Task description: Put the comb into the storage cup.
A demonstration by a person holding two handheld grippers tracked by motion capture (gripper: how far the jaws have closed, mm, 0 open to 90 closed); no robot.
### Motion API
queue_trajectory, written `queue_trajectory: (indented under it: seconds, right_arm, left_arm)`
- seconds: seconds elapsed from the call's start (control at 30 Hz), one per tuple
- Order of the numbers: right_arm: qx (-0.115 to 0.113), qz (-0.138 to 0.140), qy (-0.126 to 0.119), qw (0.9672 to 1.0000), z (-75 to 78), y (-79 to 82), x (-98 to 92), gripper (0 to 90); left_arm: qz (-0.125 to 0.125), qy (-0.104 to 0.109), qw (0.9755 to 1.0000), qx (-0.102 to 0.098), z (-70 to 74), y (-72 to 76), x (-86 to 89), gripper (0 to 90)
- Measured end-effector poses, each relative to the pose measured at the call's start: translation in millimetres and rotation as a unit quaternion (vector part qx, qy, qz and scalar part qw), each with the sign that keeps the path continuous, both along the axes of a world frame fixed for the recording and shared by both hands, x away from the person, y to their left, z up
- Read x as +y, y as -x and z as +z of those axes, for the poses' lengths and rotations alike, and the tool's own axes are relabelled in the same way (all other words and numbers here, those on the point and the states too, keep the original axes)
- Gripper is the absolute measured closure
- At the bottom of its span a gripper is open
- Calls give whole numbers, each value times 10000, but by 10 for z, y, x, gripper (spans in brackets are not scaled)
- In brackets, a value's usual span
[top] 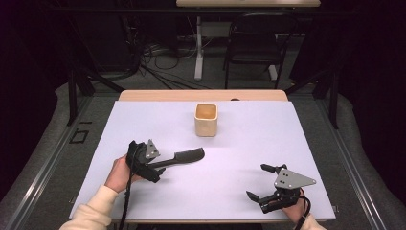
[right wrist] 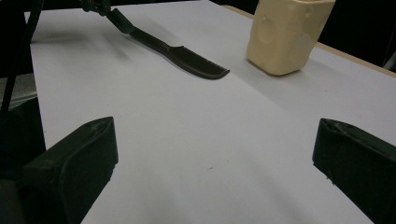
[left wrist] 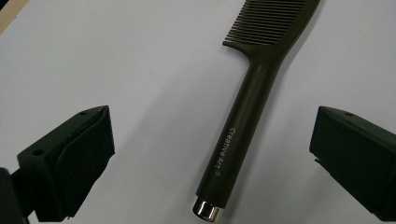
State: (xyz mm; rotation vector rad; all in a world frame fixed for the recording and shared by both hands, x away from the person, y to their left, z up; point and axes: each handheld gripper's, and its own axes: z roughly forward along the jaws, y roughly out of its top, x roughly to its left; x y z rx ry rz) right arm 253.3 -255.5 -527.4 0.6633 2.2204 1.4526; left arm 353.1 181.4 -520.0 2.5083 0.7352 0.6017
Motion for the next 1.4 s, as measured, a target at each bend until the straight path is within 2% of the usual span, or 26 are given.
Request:
queue_trajectory:
  seconds: [0.2,0.27,0.3,0.43,0.53,0.57,0.73,0.77,0.83,0.9,0.93,1.07,1.1,1.23,1.33,1.4]
  right_arm:
    - [17,14,-4,10000,-3,-3,3,0]
    - [28,27,6,10000,-4,-3,5,0]
    - [42,40,9,10000,-6,-4,7,0]
    - [56,72,24,10000,-9,-2,15,0]
    - [60,76,27,9999,-10,-1,16,0]
    - [60,76,27,9999,-10,-1,16,0]
    - [96,102,47,9999,-16,-1,22,0]
    - [96,102,47,9999,-16,-1,22,0]
    - [98,113,66,9999,-17,0,24,0]
    - [101,117,70,9999,-17,1,25,0]
    - [102,121,77,9998,-18,1,26,0]
    - [111,126,71,9998,-21,1,30,0]
    - [113,132,83,9998,-22,1,31,0]
    - [118,125,101,9998,-26,-1,32,0]
    - [115,126,99,9998,-26,-1,34,0]
    - [114,130,108,9998,-27,-1,33,0]
  left_arm:
    - [-149,-364,9992,121,38,-63,-76,4]
    - [-199,-412,9989,129,47,-68,-110,8]
    - [-242,-496,9983,205,55,-78,-125,12]
    - [-354,-674,9968,260,69,-103,-188,32]
    - [-445,-804,9954,271,68,-121,-238,118]
    - [-478,-811,9952,282,66,-125,-250,118]
    - [-638,-989,9921,436,61,-162,-337,252]
    - [-658,-1056,9910,496,63,-174,-354,252]
    - [-682,-1178,9891,568,59,-181,-397,336]
    - [-756,-1258,9868,678,56,-191,-431,382]
    - [-777,-1351,9852,716,54,-200,-448,434]
    - [-790,-1511,9810,928,30,-248,-499,499]
    - [-839,-1559,9789,1018,26,-268,-507,507]
    - [-877,-1595,9765,1154,7,-323,-544,585]
    - [-961,-1601,9739,1290,4,-370,-571,606]
    - [-1034,-1650,9710,1385,3,-391,-592,631]
